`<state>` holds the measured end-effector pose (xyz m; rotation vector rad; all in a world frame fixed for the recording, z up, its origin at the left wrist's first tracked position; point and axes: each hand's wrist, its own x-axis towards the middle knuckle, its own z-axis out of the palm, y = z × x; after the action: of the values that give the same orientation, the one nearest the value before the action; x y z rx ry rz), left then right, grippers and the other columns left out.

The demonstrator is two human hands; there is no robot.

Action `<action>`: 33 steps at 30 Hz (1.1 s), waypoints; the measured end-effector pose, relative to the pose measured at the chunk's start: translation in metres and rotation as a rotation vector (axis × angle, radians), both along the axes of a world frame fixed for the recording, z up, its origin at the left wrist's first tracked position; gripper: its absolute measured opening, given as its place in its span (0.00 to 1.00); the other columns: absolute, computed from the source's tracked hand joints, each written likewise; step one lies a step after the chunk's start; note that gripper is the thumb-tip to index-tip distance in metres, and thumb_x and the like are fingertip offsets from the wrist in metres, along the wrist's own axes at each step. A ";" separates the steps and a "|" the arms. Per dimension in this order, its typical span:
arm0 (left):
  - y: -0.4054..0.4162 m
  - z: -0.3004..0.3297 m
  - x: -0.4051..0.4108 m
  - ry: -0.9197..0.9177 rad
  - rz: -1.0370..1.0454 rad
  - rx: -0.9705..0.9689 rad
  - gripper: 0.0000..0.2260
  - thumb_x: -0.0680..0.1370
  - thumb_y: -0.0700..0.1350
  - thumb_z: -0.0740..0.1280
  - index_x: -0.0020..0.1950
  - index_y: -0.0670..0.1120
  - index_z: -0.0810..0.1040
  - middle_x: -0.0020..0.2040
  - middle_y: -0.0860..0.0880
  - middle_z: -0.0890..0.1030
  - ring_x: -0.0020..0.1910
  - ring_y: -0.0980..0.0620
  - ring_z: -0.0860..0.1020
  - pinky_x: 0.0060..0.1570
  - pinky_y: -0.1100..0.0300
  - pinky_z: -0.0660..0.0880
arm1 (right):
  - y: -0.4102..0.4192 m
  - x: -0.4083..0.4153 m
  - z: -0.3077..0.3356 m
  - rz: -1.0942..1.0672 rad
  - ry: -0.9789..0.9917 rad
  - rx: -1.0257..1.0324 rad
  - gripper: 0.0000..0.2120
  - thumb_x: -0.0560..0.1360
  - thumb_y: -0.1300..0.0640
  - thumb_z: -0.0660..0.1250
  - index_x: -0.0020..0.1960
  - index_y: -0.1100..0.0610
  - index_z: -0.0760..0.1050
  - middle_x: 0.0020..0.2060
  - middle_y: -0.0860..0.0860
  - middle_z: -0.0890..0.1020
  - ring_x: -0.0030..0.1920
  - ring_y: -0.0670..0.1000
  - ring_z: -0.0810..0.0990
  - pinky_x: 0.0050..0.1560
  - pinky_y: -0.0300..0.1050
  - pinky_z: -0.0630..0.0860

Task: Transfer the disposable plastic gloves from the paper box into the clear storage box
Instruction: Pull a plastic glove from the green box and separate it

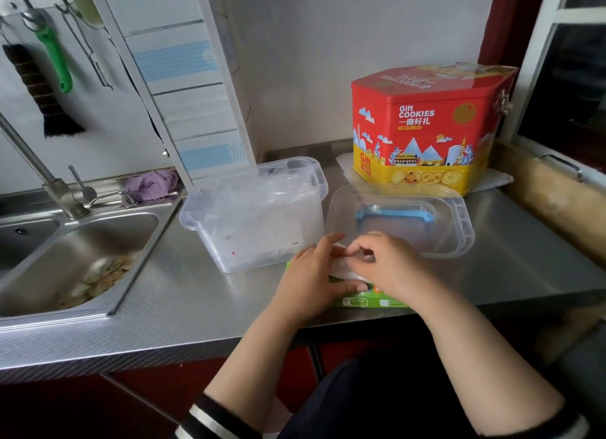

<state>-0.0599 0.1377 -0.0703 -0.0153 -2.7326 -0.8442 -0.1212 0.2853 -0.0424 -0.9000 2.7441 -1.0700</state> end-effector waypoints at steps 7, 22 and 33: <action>0.003 -0.009 0.007 0.102 0.077 0.076 0.42 0.62 0.66 0.74 0.71 0.50 0.67 0.60 0.57 0.80 0.61 0.61 0.69 0.69 0.51 0.64 | -0.016 -0.001 -0.011 -0.041 0.024 -0.058 0.09 0.73 0.53 0.71 0.35 0.47 0.77 0.39 0.46 0.76 0.39 0.47 0.76 0.34 0.41 0.70; 0.003 -0.009 0.006 0.037 0.120 0.114 0.39 0.62 0.64 0.77 0.68 0.52 0.70 0.59 0.56 0.78 0.61 0.51 0.73 0.63 0.52 0.69 | -0.007 0.008 0.012 -0.102 -0.341 -0.918 0.08 0.76 0.60 0.68 0.39 0.53 0.80 0.31 0.42 0.81 0.36 0.37 0.77 0.44 0.34 0.72; 0.000 0.010 0.015 0.150 0.079 0.171 0.18 0.70 0.64 0.68 0.53 0.56 0.73 0.48 0.65 0.74 0.50 0.66 0.72 0.51 0.68 0.65 | 0.009 0.025 0.071 0.125 0.139 -1.127 0.05 0.72 0.56 0.70 0.46 0.49 0.84 0.42 0.41 0.85 0.48 0.42 0.82 0.52 0.35 0.75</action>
<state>-0.0447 0.1375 -0.0601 0.0612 -2.4970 -1.0077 -0.0964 0.2941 0.0290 -1.1918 1.9357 -2.6328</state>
